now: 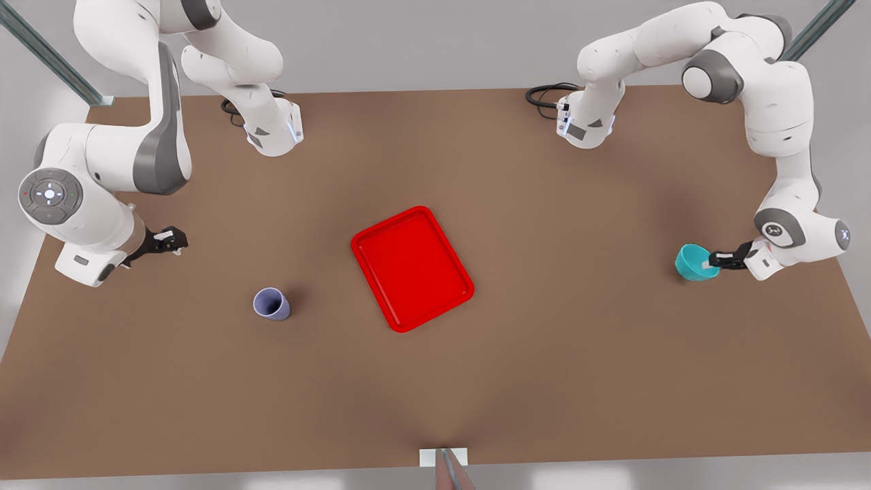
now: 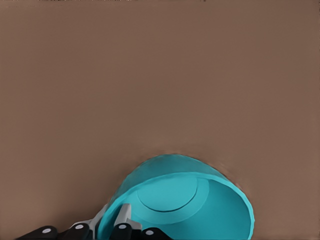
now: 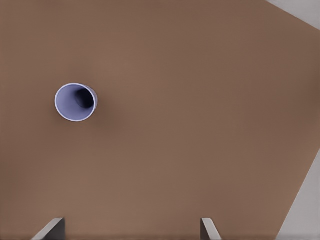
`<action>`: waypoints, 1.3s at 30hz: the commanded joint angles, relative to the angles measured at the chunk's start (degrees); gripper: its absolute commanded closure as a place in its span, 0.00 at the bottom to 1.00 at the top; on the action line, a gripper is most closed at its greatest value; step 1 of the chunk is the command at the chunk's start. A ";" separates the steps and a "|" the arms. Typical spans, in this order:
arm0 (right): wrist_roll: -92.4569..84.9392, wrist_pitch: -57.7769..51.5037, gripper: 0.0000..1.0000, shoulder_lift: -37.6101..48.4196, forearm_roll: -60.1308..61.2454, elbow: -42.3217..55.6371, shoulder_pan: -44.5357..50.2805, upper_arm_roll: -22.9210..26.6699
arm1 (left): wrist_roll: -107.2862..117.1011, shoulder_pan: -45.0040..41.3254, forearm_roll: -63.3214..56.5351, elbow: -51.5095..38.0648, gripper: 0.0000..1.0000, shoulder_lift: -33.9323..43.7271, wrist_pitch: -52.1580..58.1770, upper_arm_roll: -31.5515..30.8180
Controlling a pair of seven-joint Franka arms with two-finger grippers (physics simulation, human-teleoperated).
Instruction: Place the bowl on the tray with the left arm and the cup on the tray with the right arm
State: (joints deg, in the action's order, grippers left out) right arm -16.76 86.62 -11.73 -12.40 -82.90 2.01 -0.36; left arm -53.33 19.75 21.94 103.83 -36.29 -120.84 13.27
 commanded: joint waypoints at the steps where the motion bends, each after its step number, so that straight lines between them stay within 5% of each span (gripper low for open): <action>1: -0.29 -0.04 0.00 0.04 0.01 0.02 -0.16 0.01 | -1.34 -0.07 0.12 -0.12 0.79 0.60 0.95 0.00; 7: -0.73 0.13 0.00 -0.31 0.01 0.11 -0.51 0.01 | 38.90 -16.85 -0.23 -7.93 0.79 10.71 17.39 0.00; 15: -0.73 0.39 0.00 -0.66 0.18 0.20 -0.95 0.01 | 107.55 -53.24 0.04 -32.90 0.79 -4.75 17.65 -1.57; 20: -0.37 0.39 0.00 -0.75 0.27 0.20 -0.86 0.01 | 125.23 -53.68 -0.23 -36.86 0.79 -10.74 7.55 -9.22; 24: -0.37 0.39 0.00 -1.10 0.27 0.11 -0.95 0.01 | 125.23 -54.03 -2.60 -35.36 0.79 -12.23 10.96 -13.09; 36: -0.29 0.48 0.00 -1.19 0.27 0.11 -0.69 0.01 | 124.35 -55.79 -3.57 -33.34 0.79 -12.76 8.87 -12.92; 37: -0.29 0.48 0.00 -1.27 0.18 0.11 -0.69 0.01 | 124.35 -55.79 -3.57 -33.34 0.66 -12.84 8.07 -12.92; 38: -0.29 0.48 0.00 -1.36 0.18 0.11 -0.69 0.01 | 123.03 -55.88 -3.57 -32.64 0.00 -12.84 8.07 -12.92; 39: -0.29 0.48 0.00 -1.54 0.18 0.19 -0.78 0.01 | 123.03 -55.88 -3.48 -32.46 0.00 -12.84 8.07 -12.92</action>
State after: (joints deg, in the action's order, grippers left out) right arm -17.10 87.08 -13.23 -12.22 -82.77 1.28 -0.36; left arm 47.19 -36.13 18.89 71.21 -49.21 -111.51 0.36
